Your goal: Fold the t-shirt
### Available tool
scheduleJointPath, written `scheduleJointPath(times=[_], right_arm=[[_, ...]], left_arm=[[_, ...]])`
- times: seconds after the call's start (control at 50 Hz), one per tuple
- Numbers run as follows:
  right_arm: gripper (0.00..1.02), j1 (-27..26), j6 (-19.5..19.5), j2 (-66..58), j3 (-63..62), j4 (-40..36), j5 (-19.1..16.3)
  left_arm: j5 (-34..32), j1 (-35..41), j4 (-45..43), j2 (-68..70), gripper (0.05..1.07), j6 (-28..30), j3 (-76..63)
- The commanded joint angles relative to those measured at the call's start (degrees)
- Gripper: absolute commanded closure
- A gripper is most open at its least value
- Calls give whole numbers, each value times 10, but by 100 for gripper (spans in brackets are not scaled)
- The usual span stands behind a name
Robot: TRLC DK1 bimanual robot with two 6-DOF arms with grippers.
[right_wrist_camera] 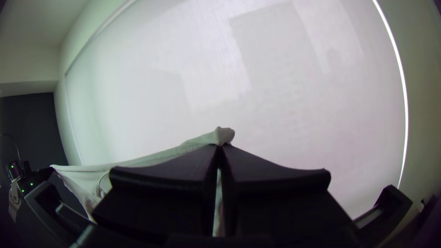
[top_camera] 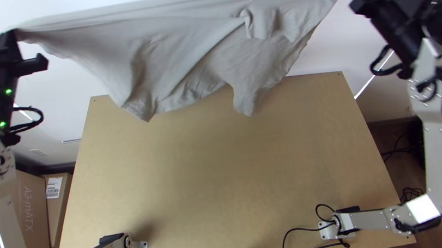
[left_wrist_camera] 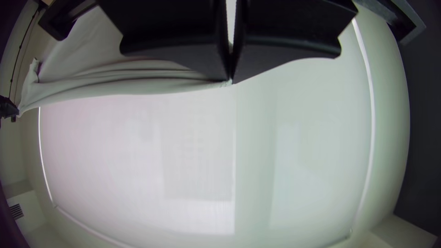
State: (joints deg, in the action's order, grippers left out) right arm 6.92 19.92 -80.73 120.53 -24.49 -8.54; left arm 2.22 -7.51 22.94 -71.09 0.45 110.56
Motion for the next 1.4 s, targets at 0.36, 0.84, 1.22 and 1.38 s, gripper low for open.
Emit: scheduleJointPath(times=[0.36,0.84,1.22,1.38], right_arm=[[100,-4,17,274,-37,-46,29],[100,35,36,371,-421,-50,23],[100,68,51,329,-745,83,23],[100,66,61,230,-770,170,23]], left_arm=[[52,-38,-35,216,105,-12,8],[35,-29,-53,362,105,-46,-441],[15,13,-146,336,105,-50,-731],[12,21,-221,234,105,-50,-747]])
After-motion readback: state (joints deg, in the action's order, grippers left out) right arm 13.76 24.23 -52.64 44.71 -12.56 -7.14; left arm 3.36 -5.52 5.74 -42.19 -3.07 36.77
